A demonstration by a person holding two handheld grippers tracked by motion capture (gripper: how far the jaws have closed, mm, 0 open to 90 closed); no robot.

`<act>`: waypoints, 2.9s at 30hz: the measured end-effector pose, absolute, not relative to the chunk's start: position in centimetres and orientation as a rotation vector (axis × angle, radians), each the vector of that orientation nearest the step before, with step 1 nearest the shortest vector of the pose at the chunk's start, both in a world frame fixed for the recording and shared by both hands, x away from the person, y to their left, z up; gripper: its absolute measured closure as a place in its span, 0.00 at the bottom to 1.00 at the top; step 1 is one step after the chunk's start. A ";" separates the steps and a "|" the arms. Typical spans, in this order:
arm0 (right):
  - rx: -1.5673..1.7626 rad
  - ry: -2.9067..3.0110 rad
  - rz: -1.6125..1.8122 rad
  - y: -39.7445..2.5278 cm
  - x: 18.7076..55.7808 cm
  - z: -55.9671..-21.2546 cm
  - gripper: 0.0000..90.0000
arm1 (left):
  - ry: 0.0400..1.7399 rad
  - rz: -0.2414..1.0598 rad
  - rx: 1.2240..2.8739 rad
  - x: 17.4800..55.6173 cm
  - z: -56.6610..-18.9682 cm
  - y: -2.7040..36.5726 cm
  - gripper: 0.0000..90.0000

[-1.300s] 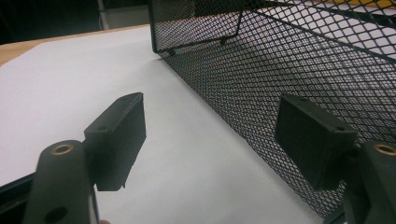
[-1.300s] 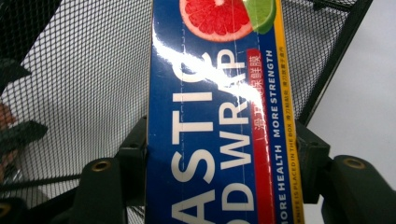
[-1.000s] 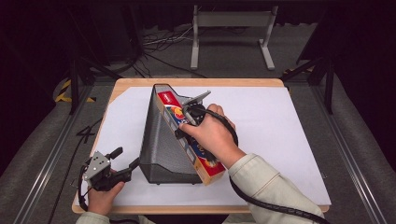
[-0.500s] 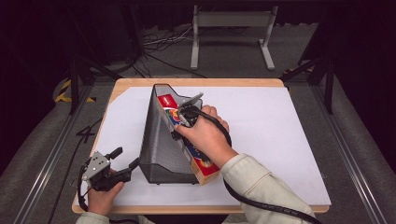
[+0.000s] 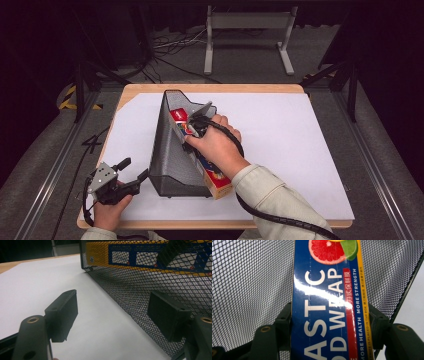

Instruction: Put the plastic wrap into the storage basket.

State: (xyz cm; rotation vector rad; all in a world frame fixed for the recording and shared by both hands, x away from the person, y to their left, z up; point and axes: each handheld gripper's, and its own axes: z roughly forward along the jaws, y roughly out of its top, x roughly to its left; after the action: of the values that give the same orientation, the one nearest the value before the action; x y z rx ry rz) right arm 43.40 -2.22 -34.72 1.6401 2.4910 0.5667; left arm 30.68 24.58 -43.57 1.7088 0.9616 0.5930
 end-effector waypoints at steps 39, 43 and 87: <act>1.330 2.524 0.841 -3.6 43.4 -32.5 0.17 | 0.969 0.584 1.702 30.8 -43.7 24.8 0.28; 1.267 2.486 0.919 -3.9 42.7 -32.2 0.17 | 0.968 0.583 1.706 30.8 -43.7 24.7 0.28; 1.070 2.342 1.206 -19.3 38.8 -27.5 0.17 | 0.970 0.589 1.718 30.9 -43.6 24.4 0.28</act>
State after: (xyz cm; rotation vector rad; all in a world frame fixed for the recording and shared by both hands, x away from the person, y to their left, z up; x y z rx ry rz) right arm 38.82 -19.28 -27.55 1.0701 2.3419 1.2060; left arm 30.86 24.43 -43.63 1.7182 0.9698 0.5890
